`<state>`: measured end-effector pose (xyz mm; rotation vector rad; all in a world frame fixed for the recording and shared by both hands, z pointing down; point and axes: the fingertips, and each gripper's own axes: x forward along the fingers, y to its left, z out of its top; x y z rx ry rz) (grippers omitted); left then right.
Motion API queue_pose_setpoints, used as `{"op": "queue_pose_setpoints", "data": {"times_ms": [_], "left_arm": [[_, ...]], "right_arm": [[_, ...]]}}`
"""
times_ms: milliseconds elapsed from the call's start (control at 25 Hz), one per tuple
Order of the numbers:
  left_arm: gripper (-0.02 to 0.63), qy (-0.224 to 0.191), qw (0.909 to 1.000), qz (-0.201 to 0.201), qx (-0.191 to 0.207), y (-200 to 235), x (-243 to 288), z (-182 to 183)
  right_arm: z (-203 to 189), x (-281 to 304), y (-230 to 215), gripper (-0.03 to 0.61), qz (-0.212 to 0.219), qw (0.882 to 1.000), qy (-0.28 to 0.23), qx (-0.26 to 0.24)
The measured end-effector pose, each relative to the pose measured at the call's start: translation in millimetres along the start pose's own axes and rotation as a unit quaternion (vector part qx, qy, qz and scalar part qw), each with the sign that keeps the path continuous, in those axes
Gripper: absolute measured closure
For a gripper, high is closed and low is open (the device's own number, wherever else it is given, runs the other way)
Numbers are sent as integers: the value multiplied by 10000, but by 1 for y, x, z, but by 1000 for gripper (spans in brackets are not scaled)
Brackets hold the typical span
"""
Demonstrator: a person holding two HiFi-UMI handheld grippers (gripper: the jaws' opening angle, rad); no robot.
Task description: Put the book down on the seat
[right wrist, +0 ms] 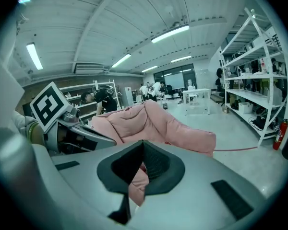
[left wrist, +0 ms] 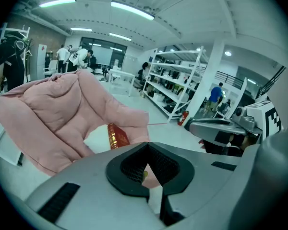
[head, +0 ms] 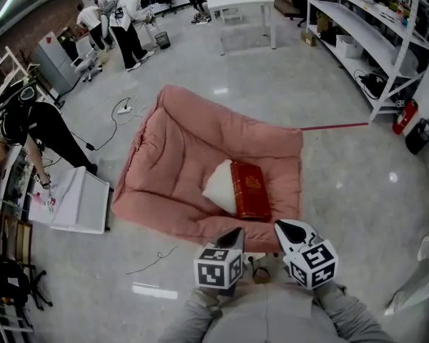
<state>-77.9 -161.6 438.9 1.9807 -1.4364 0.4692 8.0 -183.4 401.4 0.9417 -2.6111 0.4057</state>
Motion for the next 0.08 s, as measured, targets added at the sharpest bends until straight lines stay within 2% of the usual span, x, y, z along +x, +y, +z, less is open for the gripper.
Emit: {"op": "queue_pose_setpoints", "data": {"times_ms": [80], "left_arm": [[607,0,10000,-3,-4,1,0,0]], "right_arm": [[0,1,0,574,-2,10000,-7,-10]]}}
